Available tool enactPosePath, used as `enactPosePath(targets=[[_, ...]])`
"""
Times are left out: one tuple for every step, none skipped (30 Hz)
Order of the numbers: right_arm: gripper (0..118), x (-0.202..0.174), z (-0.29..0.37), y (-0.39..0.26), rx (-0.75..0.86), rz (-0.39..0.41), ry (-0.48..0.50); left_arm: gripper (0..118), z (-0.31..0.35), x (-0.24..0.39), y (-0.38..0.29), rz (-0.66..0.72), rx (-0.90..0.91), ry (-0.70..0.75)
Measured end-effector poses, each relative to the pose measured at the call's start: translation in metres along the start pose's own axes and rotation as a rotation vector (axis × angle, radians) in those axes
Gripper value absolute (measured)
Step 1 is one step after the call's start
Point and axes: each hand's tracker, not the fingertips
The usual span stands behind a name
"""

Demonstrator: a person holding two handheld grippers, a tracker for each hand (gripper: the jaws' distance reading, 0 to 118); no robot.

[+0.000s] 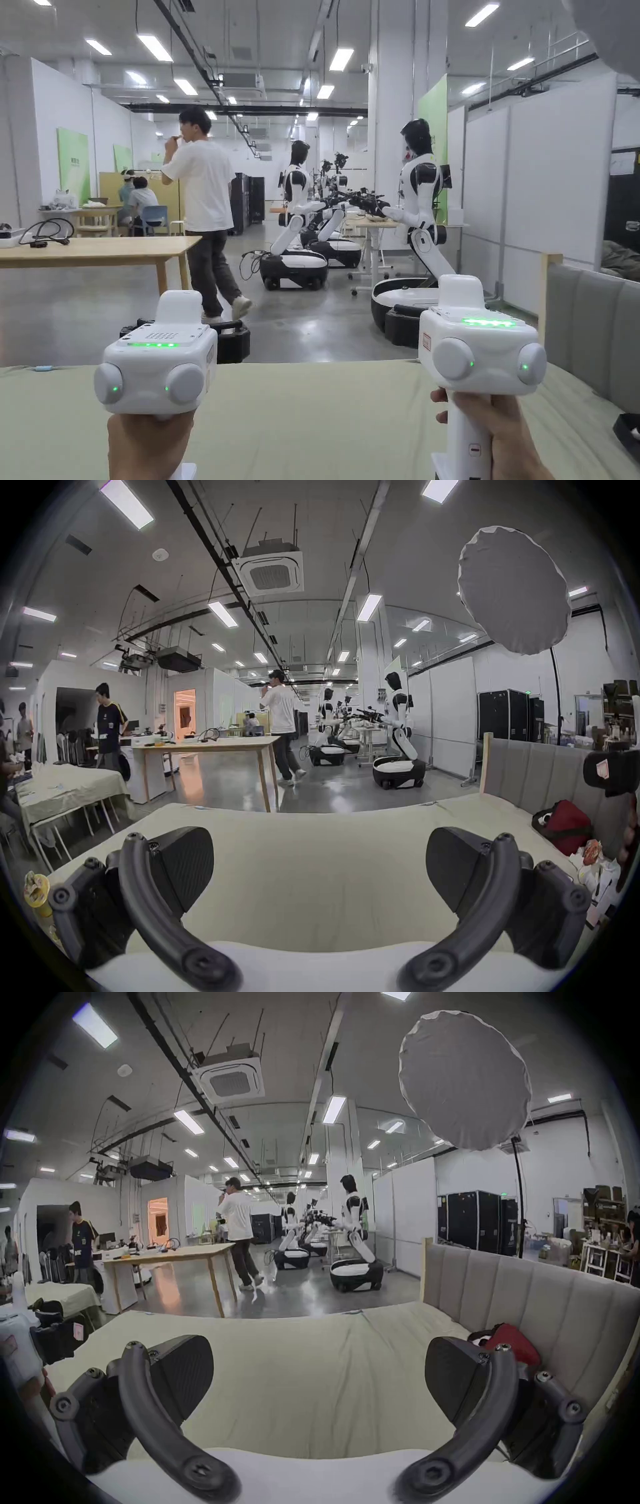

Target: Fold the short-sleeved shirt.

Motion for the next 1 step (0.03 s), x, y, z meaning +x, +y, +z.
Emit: enactPosePath(targets=[[118, -0.0022, 0.0028, -0.0032, 0.015, -0.011, 0.008, 118, 0.0002, -0.0001, 0.0000, 0.006, 0.003, 0.000]])
